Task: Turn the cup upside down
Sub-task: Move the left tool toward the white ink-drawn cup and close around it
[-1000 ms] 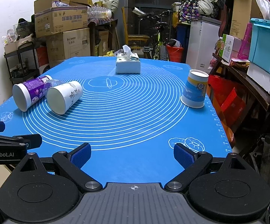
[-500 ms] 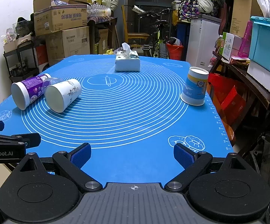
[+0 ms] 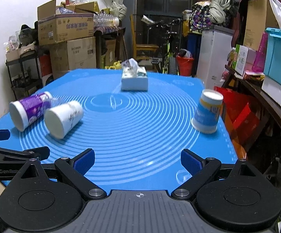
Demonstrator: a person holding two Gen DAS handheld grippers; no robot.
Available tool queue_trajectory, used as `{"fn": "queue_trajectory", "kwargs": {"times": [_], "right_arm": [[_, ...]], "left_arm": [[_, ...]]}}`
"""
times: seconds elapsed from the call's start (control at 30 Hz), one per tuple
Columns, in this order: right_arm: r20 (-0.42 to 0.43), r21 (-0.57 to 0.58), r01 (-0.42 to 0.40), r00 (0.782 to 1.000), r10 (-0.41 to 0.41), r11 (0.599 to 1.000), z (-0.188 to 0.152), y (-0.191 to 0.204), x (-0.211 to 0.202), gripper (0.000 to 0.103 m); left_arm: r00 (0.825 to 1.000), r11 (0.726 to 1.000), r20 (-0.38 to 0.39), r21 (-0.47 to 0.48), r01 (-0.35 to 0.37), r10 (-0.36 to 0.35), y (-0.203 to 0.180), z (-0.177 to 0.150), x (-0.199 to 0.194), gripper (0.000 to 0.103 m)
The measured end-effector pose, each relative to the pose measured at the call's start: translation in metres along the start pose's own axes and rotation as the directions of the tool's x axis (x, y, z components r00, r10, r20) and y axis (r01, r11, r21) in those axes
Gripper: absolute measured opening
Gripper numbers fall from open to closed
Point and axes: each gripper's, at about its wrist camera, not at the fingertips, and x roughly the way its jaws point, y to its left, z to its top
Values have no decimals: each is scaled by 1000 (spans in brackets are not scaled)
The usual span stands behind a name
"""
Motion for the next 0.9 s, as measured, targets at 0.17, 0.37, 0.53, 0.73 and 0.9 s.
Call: {"fn": "queue_trajectory", "kwargs": {"times": [0.17, 0.37, 0.53, 0.73, 0.9], "right_arm": [[6, 15, 5, 1000, -6, 1000, 8, -2, 12, 95], [-13, 43, 14, 1000, -14, 999, 7, -10, 24, 95], [-26, 59, 32, 999, -31, 998, 5, -16, 31, 95], [-38, 75, 48, 998, -45, 996, 1, -23, 35, 95], [-37, 84, 60, 998, -57, 995, 1, -27, 34, 95]], "left_arm": [[996, 997, 70, 56, -50, 46, -7, 14, 22, 98], [992, 993, 98, 73, -92, 85, -11, 27, 56, 98], [996, 993, 48, 83, -80, 76, -10, 30, 83, 98], [998, 997, 21, 63, -53, 51, -11, 28, 89, 77], [999, 997, 37, 62, -36, 34, -15, 29, 81, 68]]}}
